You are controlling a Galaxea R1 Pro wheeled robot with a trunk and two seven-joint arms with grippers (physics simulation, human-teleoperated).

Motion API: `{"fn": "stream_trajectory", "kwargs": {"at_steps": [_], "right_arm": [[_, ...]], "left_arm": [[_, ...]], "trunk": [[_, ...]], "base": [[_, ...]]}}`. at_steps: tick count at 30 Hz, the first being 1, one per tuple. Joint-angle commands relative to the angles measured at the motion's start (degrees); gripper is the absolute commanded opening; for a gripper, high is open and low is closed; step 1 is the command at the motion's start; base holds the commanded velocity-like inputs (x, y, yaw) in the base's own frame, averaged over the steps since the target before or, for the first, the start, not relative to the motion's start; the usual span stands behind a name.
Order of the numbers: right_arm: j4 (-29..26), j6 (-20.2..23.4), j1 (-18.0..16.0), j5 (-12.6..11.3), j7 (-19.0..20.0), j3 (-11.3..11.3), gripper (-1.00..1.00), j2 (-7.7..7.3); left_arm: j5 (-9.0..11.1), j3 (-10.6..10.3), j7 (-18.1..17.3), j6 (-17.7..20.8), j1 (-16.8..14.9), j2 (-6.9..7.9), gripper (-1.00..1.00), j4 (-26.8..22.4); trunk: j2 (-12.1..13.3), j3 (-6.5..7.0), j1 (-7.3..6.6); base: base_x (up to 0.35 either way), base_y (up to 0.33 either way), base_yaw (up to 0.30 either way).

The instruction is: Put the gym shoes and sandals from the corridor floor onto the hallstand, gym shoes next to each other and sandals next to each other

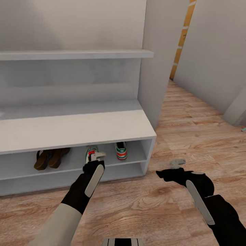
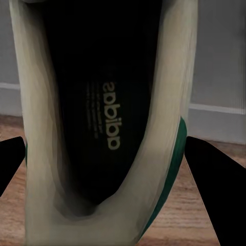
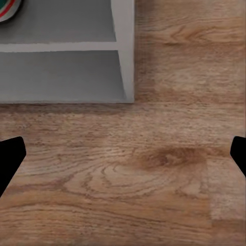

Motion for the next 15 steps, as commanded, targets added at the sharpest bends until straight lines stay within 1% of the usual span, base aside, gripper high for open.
{"fn": "stream_trajectory", "kwargs": {"at_steps": [1,5,10,12,13,15], "right_arm": [[0.0,0.3,0.1,-0.1,3.0,-1.8,1.0,-1.46],[-0.1,0.6,0.3,-0.1,6.9,-4.0,1.0,-4.05],[-0.1,0.8,0.3,-0.1,8.4,-4.8,1.0,-5.1],[-0.1,0.8,0.3,-0.1,8.6,-4.9,1.0,-5.27],[-0.1,0.8,0.3,-0.1,8.7,-5.0,1.0,-5.33],[-0.1,0.8,0.3,-0.1,8.8,-5.0,1.0,-5.37]], "left_arm": [[0.3,0.0,0.1,0.0,-1.0,-0.08,-1.0,1.3],[0.8,0.0,0.2,-0.2,-2.5,-0.17,-1.0,3.8],[1.0,-0.4,-0.2,-0.6,-3.0,-0.21,-1.0,5.8],[1.0,-1.6,-0.3,-1.4,-3.1,-0.21,-1.0,6.8],[1.0,-2.8,-0.3,-2.2,-3.1,-0.22,-1.0,7.6],[1.0,-4.0,-0.3,-3.0,-3.1,-0.22,-1.0,8.4]], "trunk": [[0.0,0.0,0.0],[0.0,0.0,0.0],[0.0,0.0,0.0],[0.0,0.0,0.0],[0.0,0.0,0.0],[0.0,0.0,0.0]], "base": [[0.0,0.0,0.0],[0.0,0.0,0.0],[0.0,0.0,0.0],[0.0,0.0,0.0],[0.0,0.0,0.0],[0.0,0.0,0.0]]}}
